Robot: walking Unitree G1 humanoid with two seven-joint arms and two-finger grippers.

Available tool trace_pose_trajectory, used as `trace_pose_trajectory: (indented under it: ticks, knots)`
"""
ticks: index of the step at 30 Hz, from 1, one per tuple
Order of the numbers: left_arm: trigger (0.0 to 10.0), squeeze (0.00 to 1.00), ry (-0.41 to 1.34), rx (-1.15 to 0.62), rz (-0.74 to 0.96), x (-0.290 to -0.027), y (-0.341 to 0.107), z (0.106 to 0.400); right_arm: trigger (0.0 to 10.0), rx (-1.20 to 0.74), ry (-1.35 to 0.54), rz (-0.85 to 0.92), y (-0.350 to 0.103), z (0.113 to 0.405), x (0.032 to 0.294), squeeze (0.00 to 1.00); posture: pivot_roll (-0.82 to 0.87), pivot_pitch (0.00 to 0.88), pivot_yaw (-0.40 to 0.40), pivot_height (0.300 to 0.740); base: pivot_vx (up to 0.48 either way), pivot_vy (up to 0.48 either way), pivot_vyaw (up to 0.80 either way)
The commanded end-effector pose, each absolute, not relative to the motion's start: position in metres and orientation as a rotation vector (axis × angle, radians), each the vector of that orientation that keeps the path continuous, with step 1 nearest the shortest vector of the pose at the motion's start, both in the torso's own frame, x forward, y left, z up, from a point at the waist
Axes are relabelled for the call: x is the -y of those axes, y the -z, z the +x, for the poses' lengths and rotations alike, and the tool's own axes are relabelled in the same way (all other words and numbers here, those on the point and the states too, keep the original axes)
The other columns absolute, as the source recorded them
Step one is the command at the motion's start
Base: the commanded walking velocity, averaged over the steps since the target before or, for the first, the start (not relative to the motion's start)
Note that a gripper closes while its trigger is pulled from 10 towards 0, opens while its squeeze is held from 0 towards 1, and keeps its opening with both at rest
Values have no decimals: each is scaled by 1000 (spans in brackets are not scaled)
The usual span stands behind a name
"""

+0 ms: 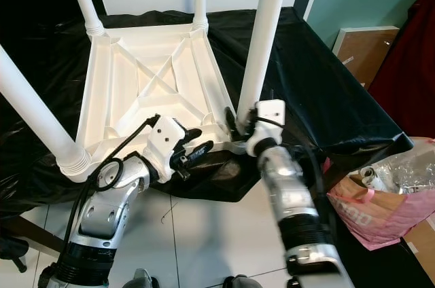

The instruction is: Building children table

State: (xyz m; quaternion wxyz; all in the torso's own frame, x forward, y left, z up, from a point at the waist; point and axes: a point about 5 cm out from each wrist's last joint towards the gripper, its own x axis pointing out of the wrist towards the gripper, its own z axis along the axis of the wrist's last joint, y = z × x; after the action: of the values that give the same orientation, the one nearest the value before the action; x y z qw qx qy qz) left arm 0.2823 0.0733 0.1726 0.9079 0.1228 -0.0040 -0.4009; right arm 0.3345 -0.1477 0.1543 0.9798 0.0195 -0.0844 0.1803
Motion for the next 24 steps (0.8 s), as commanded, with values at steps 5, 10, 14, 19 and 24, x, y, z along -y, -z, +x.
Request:
trace_pose_trajectory:
  ticks: [5,10,14,19,24]
  knots:
    - [10000,0,702,-19,173,-74,-170,285,10000,128,-558,-17,-150,335,154,0,2,84,-49,740,0,0,0]
    - [10000,0,769,-23,159,-68,-169,280,10000,79,-705,-52,-149,338,150,0,3,84,-50,740,0,0,0]
    - [10000,0,789,-22,165,-64,-169,277,10000,55,-763,-93,-147,345,146,0,6,84,-52,740,0,0,0]
    - [10000,0,796,-24,172,-63,-169,276,4157,43,-787,-109,-146,349,144,0,18,85,-61,740,0,0,0]
    - [10000,0,793,-22,173,-63,-170,275,0,33,-791,-107,-143,351,145,0,23,83,-65,740,0,0,0]
